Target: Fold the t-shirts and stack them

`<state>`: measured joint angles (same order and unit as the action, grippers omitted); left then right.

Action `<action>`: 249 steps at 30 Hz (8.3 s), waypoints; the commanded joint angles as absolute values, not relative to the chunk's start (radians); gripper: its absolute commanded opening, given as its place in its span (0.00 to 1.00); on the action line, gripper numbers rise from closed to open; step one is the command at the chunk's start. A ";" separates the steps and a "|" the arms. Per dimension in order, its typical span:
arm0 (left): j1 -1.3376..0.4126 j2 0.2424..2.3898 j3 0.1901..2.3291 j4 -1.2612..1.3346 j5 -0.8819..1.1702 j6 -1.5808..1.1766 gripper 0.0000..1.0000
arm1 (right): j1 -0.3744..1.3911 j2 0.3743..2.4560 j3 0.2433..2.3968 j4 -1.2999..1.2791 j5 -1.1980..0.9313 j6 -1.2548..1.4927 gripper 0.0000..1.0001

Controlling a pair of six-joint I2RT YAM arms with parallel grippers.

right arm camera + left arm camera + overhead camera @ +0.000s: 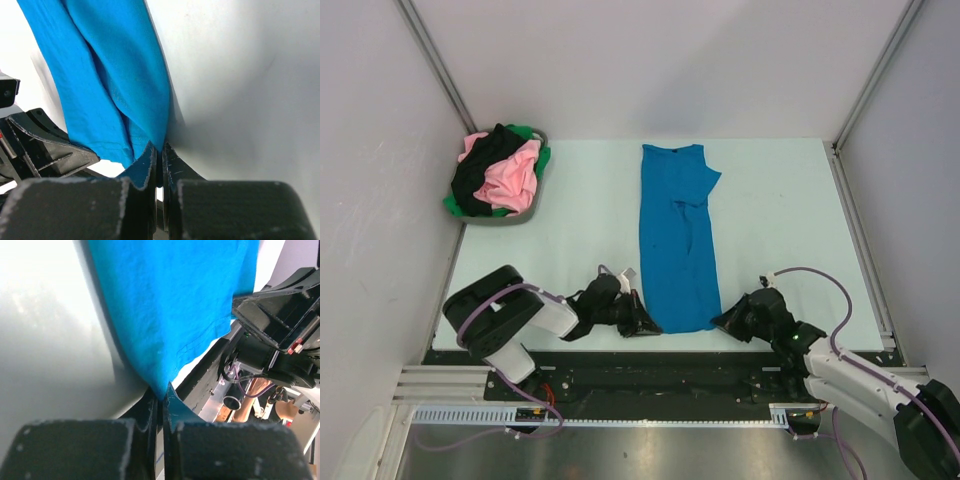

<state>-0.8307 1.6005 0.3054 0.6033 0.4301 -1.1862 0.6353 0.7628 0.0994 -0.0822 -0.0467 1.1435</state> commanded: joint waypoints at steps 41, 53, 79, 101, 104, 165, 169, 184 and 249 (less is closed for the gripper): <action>-0.479 1.848 1.224 -0.113 0.471 -0.871 0.00 | 0.287 1.554 0.903 0.058 -0.202 0.802 0.00; -0.367 2.068 1.446 -0.130 0.489 -0.877 0.48 | 0.229 1.879 1.129 0.118 -0.235 0.836 0.00; -0.396 1.634 0.749 0.141 0.409 -0.834 1.00 | 0.324 1.470 0.844 -0.061 -0.002 0.680 1.00; -0.443 1.867 0.812 0.198 0.425 -0.885 0.50 | 0.308 1.367 0.549 0.031 0.012 0.676 0.98; -0.445 1.878 0.805 0.210 0.428 -0.888 0.34 | 0.307 1.413 0.549 0.070 -0.034 0.689 0.98; -0.713 1.026 0.524 -0.103 0.199 -0.977 0.07 | 0.859 0.876 0.564 -0.416 0.316 0.905 0.00; -0.704 1.044 0.652 -0.172 0.186 -0.943 0.09 | 0.801 0.946 0.659 -0.396 0.272 0.844 0.00; -0.479 1.396 0.942 -0.110 0.316 -0.858 0.07 | 0.463 1.351 1.002 -0.223 0.020 0.713 0.00; -0.344 0.557 0.713 -0.590 -0.040 -0.561 1.00 | 0.934 1.166 0.974 -0.384 0.767 0.425 0.99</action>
